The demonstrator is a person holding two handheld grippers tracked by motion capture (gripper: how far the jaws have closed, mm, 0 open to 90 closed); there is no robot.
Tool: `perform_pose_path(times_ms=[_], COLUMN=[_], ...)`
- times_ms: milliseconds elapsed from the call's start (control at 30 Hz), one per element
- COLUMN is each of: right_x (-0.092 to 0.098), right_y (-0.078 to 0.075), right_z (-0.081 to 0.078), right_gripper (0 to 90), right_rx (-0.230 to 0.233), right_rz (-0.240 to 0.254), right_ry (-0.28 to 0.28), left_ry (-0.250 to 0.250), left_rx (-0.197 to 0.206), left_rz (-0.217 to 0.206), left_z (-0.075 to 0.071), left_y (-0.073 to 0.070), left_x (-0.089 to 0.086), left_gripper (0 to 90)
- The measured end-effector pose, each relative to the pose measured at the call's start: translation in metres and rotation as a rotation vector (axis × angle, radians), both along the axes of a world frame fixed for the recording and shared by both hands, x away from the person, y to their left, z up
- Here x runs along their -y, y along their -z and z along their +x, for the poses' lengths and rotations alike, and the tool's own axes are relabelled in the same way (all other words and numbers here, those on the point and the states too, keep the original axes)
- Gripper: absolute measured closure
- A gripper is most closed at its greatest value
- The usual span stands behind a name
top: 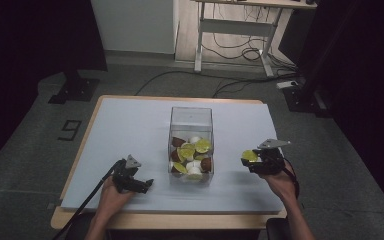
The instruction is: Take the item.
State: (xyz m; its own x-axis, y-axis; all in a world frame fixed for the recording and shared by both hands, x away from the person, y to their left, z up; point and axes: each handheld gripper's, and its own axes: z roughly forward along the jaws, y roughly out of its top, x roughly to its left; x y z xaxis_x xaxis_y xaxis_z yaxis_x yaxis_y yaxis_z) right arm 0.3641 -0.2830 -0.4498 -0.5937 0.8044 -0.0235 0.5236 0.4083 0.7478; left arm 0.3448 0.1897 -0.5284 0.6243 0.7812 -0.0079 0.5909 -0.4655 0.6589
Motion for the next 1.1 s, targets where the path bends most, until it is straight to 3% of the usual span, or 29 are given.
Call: perform_pose_path(times_ms=[500,600,1100], right_x=[-0.006,-0.009,-0.005], right_y=[0.028,0.036,0.054], right_z=[-0.007,-0.007,-0.006], right_gripper=[38.0,38.0,38.0], right_rx=[-0.024,-0.035,-0.084], right_rz=[0.016,-0.013,-0.038], right_ry=[0.015,0.010,0.028], left_ry=[0.000,0.000,0.000], left_rx=[0.000,0.001,0.001], left_rz=[0.000,0.000,0.000], left_z=[0.000,0.000,0.000], left_y=[0.000,0.000,0.000], left_x=[0.000,0.000,0.000], left_gripper=[0.0,0.0,0.0])
